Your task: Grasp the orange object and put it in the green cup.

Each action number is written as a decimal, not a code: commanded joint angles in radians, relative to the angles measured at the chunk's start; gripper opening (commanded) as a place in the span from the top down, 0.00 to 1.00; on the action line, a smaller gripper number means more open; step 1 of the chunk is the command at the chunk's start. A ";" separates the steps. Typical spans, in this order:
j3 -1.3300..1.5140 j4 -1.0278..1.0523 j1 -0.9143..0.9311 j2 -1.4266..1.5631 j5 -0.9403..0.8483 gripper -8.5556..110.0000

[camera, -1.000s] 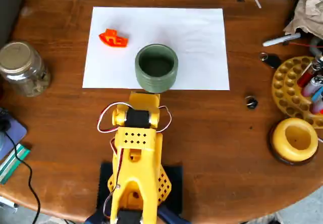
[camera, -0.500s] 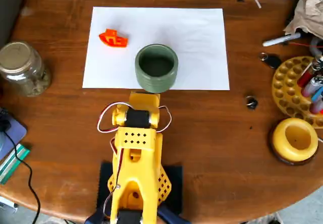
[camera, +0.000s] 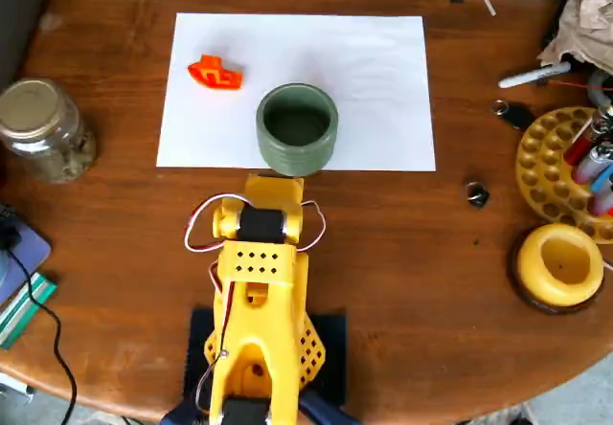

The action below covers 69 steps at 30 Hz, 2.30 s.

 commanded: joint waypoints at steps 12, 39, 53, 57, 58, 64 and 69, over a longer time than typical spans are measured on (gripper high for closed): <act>-0.002 0.003 0.011 -0.003 0.002 0.93; -0.393 -0.290 -0.344 -0.003 0.318 0.93; -0.002 -0.838 -0.380 -0.106 1.272 0.93; -0.005 -0.862 -0.376 -0.121 1.373 0.93; -0.011 -0.874 -0.371 -0.138 1.391 0.93; -0.276 -0.943 -0.350 -0.575 1.428 0.93; -0.341 -1.135 -0.348 -0.825 1.448 0.93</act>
